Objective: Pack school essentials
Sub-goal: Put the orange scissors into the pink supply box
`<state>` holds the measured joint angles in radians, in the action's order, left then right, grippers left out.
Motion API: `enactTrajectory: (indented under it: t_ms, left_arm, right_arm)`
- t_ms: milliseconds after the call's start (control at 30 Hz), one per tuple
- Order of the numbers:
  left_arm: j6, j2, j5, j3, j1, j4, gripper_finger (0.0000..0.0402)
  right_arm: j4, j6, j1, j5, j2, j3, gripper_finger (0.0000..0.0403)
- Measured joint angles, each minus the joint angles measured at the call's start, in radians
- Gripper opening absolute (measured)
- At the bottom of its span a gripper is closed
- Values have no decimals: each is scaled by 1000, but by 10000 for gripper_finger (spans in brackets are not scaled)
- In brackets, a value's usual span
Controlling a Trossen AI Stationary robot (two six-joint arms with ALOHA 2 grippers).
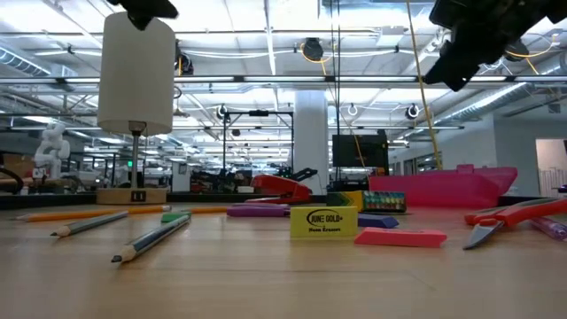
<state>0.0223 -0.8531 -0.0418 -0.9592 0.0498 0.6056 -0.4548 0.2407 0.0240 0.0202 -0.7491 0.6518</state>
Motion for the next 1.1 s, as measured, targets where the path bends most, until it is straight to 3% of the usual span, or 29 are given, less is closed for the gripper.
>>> enactTrajectory:
  t_ms: [167,333,500,700,1100]
  left_arm:
    - [29,-113,-18,0,0,-65,35]
    - [51,-201,-19,0,0,-126,35]
    - [52,-270,-19,0,0,-152,35]
    - [55,-306,-12,0,0,-148,35]
    - [63,-305,-11,0,0,-170,35]
  right_arm:
    - [-80,76,77,6,-50,-1,20]
    - [-101,114,168,8,-160,-2,66]
    - [-60,114,226,21,-303,-2,122]
    - [72,89,246,128,-462,-2,172]
    - [84,-29,246,138,-586,-2,172]
